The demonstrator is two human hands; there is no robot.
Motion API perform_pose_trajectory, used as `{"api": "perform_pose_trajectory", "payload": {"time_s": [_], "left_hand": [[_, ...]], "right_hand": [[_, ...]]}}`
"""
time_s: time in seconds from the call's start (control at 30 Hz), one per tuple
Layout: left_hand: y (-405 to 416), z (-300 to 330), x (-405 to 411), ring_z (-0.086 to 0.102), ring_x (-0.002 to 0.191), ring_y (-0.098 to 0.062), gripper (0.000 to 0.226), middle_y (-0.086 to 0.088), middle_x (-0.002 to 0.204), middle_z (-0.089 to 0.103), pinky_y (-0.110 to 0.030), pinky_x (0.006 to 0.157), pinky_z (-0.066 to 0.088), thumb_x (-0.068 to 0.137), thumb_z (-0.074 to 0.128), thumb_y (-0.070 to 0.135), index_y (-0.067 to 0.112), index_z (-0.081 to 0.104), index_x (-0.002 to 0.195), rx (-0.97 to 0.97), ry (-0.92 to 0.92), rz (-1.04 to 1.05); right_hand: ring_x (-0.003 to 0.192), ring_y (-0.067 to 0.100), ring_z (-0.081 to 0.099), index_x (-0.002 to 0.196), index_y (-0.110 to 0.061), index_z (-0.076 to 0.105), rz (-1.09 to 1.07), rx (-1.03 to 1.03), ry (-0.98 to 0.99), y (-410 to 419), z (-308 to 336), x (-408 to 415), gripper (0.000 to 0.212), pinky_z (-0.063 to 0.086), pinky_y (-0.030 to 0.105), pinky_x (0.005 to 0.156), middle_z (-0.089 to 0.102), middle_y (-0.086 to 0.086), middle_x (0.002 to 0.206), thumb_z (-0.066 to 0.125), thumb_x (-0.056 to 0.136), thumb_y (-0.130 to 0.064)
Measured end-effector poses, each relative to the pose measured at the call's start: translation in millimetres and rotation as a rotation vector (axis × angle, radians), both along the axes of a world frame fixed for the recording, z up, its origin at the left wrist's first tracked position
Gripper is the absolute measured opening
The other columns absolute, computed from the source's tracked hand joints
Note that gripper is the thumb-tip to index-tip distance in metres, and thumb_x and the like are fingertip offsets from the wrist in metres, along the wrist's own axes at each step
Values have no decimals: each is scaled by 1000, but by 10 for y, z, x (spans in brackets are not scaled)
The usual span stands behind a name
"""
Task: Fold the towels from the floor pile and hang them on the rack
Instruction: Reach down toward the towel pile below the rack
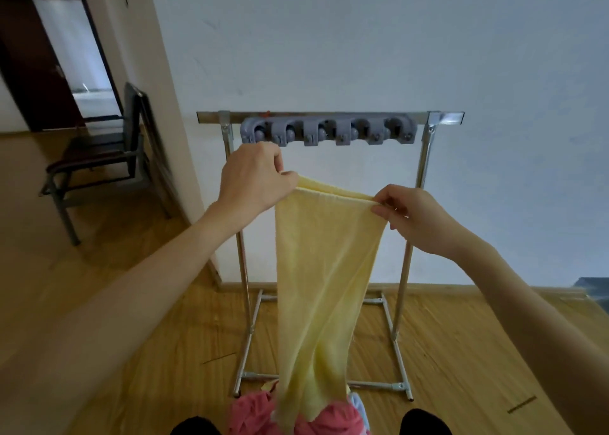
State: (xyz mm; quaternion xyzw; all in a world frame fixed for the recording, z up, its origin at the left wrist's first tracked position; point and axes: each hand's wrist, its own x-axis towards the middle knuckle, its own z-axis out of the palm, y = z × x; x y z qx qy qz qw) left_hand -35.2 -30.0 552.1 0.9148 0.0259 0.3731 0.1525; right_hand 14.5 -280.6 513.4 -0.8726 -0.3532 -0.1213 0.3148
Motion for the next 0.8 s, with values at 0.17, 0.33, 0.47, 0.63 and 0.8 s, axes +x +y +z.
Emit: {"api": "perform_pose_trajectory", "payload": {"time_s": [0.17, 0.33, 0.47, 0.63, 0.8], "left_hand": [[28, -33, 47, 59, 65, -16, 12, 1, 67, 61, -33, 61, 54, 76, 66, 25, 13, 65, 75, 28, 102, 0], [49, 9, 37, 58, 62, -16, 16, 3, 60, 58, -32, 61, 50, 75, 65, 20, 15, 62, 60, 11, 224, -50], [27, -13, 5, 59, 72, -14, 11, 3, 74, 62, -32, 65, 49, 81, 56, 16, 16, 64, 74, 73, 309, -97], [-26, -66, -36, 61, 94, -17, 26, -1, 96, 64, -33, 82, 51, 89, 44, 0, 12, 64, 99, -94, 459, -352], [-150, -158, -206, 60, 82, -15, 34, -3, 95, 64, -28, 71, 48, 98, 41, 12, 28, 41, 128, -33, 683, -687]], "right_hand": [[65, 10, 60, 92, -16, 61, 22, -12, 41, -15, 85, 74, 9, 48, 15, 61, 61, -4, 76, 54, 95, -19], [64, 8, 59, 93, -12, 60, -81, 49, 24, 47, 30, 178, 8, 44, 13, 58, 60, -4, 75, 54, 95, -18], [63, 9, 59, 90, -17, 55, -152, 163, 6, 84, -2, 208, 4, 43, 11, 56, 60, -5, 72, 58, 93, -16], [70, 12, 57, 105, -14, 60, -178, 160, -56, 139, -74, 234, 13, 41, 10, 65, 64, -2, 86, 56, 93, -13], [67, -1, 53, 95, -9, 69, -210, 156, -66, 263, -87, 203, 11, 37, 2, 58, 60, -8, 75, 59, 91, -11]]}}
